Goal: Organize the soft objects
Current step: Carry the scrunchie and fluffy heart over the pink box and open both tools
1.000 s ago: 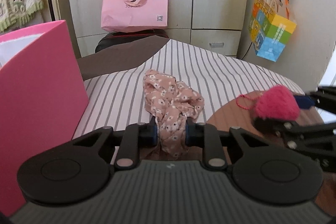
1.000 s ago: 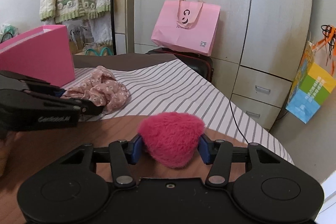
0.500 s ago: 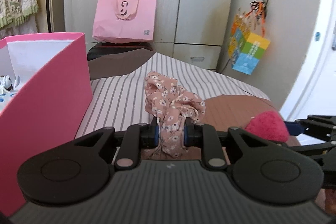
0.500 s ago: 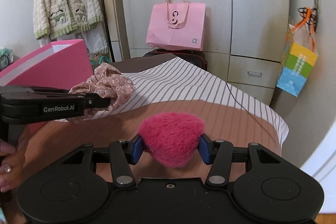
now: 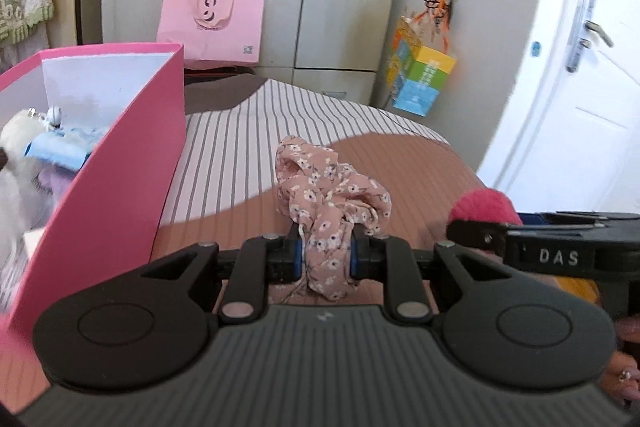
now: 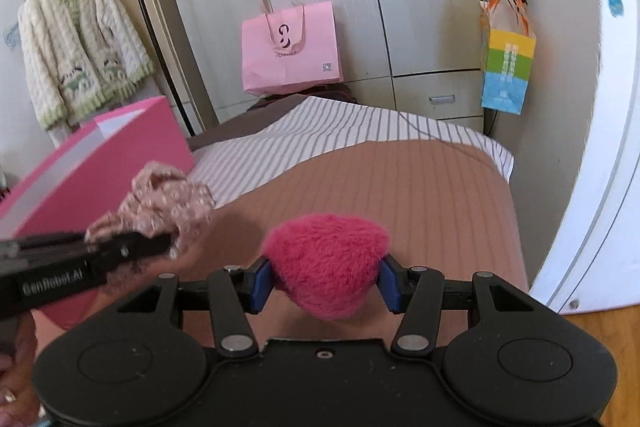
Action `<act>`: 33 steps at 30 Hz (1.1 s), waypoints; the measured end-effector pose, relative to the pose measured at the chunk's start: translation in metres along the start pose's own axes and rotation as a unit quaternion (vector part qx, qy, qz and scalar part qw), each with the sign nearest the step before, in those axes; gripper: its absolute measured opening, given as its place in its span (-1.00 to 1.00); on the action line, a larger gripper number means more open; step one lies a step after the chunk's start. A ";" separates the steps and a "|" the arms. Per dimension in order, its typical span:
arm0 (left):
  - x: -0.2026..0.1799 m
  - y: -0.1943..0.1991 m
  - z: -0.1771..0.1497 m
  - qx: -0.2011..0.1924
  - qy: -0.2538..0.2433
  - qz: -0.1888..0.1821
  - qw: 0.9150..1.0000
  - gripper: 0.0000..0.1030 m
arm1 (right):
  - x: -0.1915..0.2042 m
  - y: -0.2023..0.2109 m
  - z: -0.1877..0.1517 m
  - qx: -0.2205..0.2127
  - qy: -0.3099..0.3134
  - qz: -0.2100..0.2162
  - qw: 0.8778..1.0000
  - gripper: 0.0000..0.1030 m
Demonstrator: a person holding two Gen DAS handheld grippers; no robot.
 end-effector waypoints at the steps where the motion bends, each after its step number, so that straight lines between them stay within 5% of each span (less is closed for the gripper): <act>1: -0.001 0.005 -0.004 0.004 0.002 -0.007 1.000 -0.63 | 0.002 0.005 -0.003 -0.001 -0.003 0.002 1.000 0.12; 10: -0.018 0.053 -0.042 0.050 -0.008 -0.055 0.997 -0.63 | 0.045 0.056 -0.036 0.000 0.032 0.020 0.999 0.12; 16: -0.013 0.102 -0.061 0.097 -0.033 -0.085 0.991 -0.63 | 0.085 0.100 -0.047 0.009 0.124 0.063 0.990 0.12; 20: -0.004 0.137 -0.072 0.121 -0.003 -0.120 0.985 -0.63 | 0.111 0.124 -0.039 0.010 0.133 0.116 0.984 0.12; 33: 0.060 0.244 -0.001 -0.020 -0.003 -0.057 0.998 -0.63 | 0.213 0.161 0.006 -0.049 0.149 0.230 0.961 0.14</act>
Point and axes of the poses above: each gripper's, at about its wrist camera, not at the fingertips, and y roughly against the way its jaws point, x to its left, z to its top, the point moved 9 cm from there along -y, roughly the way its jaws point, and after that the axes turned 15 degrees about -z, right-handed, at the moved point
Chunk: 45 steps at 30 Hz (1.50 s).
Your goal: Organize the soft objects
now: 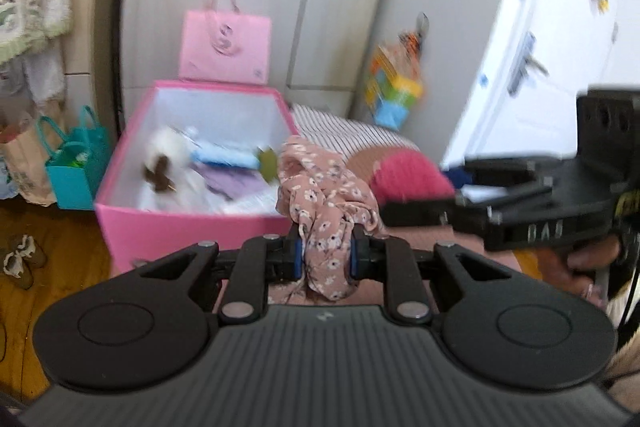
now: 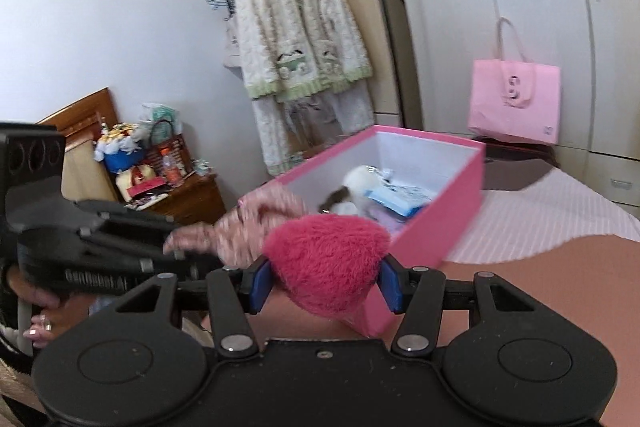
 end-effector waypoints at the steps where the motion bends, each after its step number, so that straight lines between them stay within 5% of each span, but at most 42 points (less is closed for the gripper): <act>1: 0.007 0.002 0.006 -0.010 0.003 0.005 1.000 -0.63 | 0.002 -0.003 0.002 0.000 0.003 0.003 1.000 0.14; 10: 0.061 -0.022 0.045 -0.055 0.011 0.044 0.997 -0.62 | 0.006 -0.065 0.041 -0.027 0.043 -0.039 0.998 0.15; 22: 0.127 -0.090 0.052 -0.012 0.056 0.073 0.996 -0.57 | -0.020 -0.164 0.047 0.046 0.080 -0.090 0.992 0.20; 26: 0.140 -0.102 0.050 -0.005 0.066 0.097 0.993 -0.33 | -0.023 -0.183 0.049 0.061 0.093 -0.115 0.987 0.23; 29: 0.141 -0.103 0.051 -0.009 0.059 0.112 0.992 -0.10 | -0.028 -0.182 0.050 0.046 0.111 -0.146 0.982 0.44; 33: 0.139 -0.098 0.050 -0.016 0.061 0.118 0.991 0.21 | -0.029 -0.165 0.048 0.033 0.091 -0.119 0.988 0.54; 40: 0.125 -0.081 0.043 -0.025 0.062 0.123 0.990 0.31 | -0.032 -0.102 0.045 -0.031 0.025 -0.084 0.996 0.54; 45: 0.107 -0.068 0.040 -0.031 0.051 0.125 0.990 0.55 | -0.042 -0.073 0.034 -0.044 -0.004 -0.109 0.993 0.55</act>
Point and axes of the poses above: each gripper's, at about its wrist camera, not at the fingertips, and y roughly against the way its jaws point, x to its left, z to its top, the point moved 9 cm from there along -y, roughly the way its jaws point, and after that the axes turned 15 degrees about -z, right-handed, at the moved point
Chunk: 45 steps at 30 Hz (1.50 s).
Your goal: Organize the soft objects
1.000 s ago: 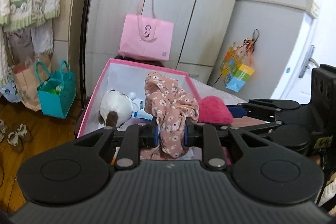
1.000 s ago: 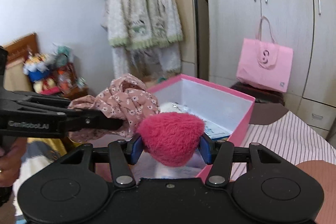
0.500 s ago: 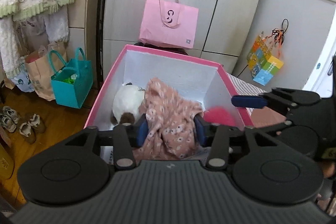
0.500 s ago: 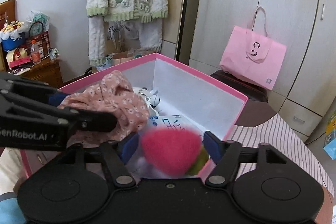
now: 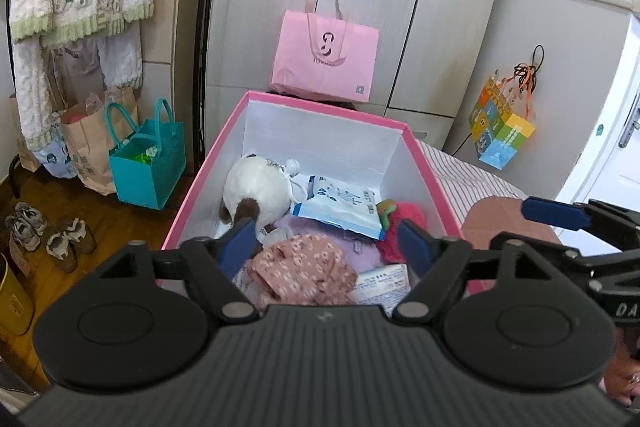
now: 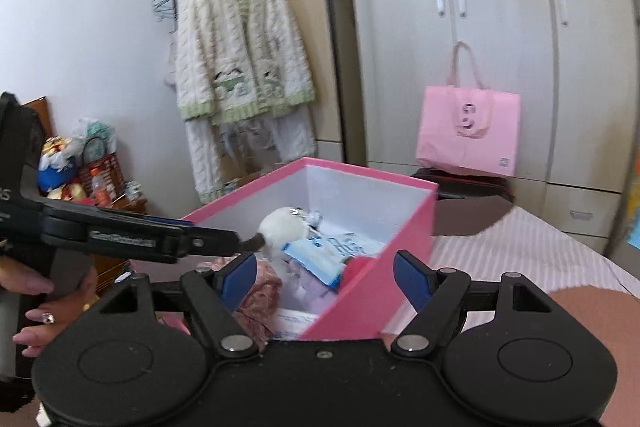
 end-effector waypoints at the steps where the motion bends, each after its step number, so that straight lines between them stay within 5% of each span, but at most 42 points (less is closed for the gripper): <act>1: -0.003 0.004 -0.001 -0.002 -0.003 0.001 1.000 0.55 | -0.003 0.003 -0.002 0.001 -0.003 -0.007 1.000 0.55; 8: -0.029 0.028 -0.003 -0.009 -0.031 0.005 0.999 0.75 | -0.024 0.024 -0.008 0.011 -0.023 -0.054 0.998 0.55; 11: -0.041 0.033 -0.001 -0.019 -0.032 0.017 0.999 1.00 | -0.030 0.034 -0.009 0.012 -0.029 -0.065 0.997 0.79; 12: -0.043 0.032 -0.001 -0.014 -0.032 0.030 0.999 1.00 | -0.033 0.035 -0.010 0.016 -0.035 -0.073 0.997 1.00; 18: -0.047 0.031 -0.011 0.083 -0.055 0.157 0.983 1.00 | -0.063 0.026 -0.031 0.138 -0.050 -0.179 0.973 1.00; 21: -0.056 0.043 -0.016 0.067 -0.079 0.171 0.980 1.00 | -0.073 0.039 -0.036 0.128 -0.057 -0.196 0.971 1.00; 34: -0.096 0.092 -0.035 -0.033 -0.085 0.118 0.989 1.00 | -0.058 0.138 -0.038 0.029 -0.074 -0.221 0.972 1.00; 45: -0.113 0.090 -0.062 -0.028 -0.100 0.095 0.990 1.00 | -0.047 0.176 -0.053 0.010 -0.086 -0.234 0.968 1.00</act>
Point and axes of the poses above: each gripper's, at about its wrist camera, not at the fingertips, and y roughly against the way its jaws point, x to its left, z to its top, the point moved 9 cm from there along -y, roughly the way its jaws point, and after that the axes turned 15 degrees about -z, right-handed, at the moved point
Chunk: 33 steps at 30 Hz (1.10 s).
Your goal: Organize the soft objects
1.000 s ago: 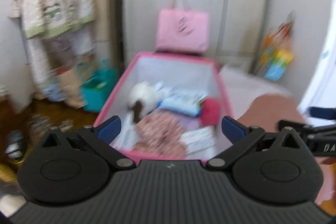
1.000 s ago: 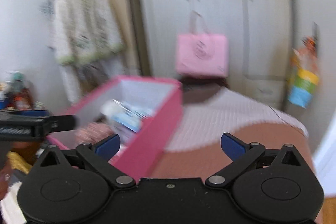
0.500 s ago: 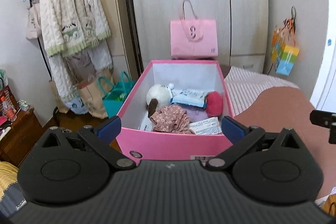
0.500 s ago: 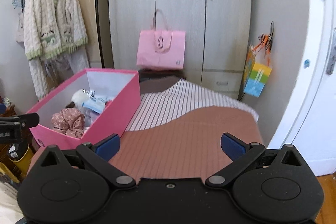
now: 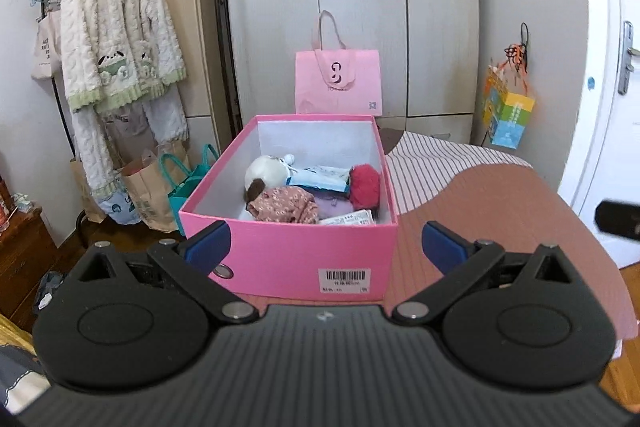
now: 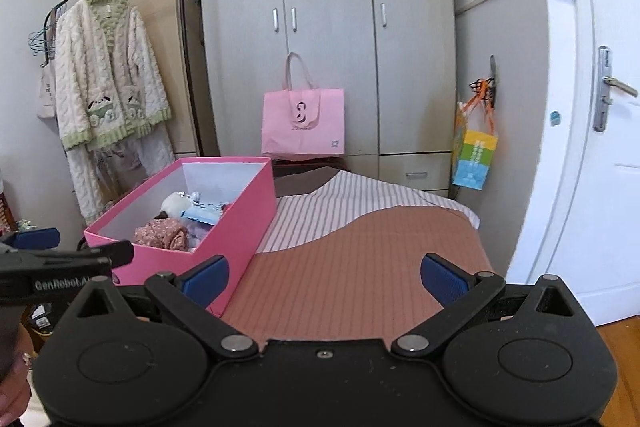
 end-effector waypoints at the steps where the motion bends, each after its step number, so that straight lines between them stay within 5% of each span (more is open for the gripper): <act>1: -0.001 0.001 -0.002 -0.003 -0.002 0.001 1.000 1.00 | -0.002 0.002 -0.001 -0.003 -0.002 -0.004 1.000 1.00; 16: -0.008 0.011 -0.004 -0.033 -0.027 0.002 0.999 1.00 | -0.007 0.006 -0.009 -0.026 -0.008 -0.028 0.999 1.00; 33: -0.013 0.002 -0.012 -0.020 -0.023 -0.006 1.000 1.00 | -0.007 0.001 -0.016 -0.031 0.004 -0.049 0.998 1.00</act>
Point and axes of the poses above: each gripper's, at about its wrist camera, not at the fingertips, and y roughly against the way its jaws point, x to its left, z to its top, the point moved 9 cm from there along -y, roughly the way its jaws point, and after that the axes turned 15 degrees about -z, right-handed, at the moved point
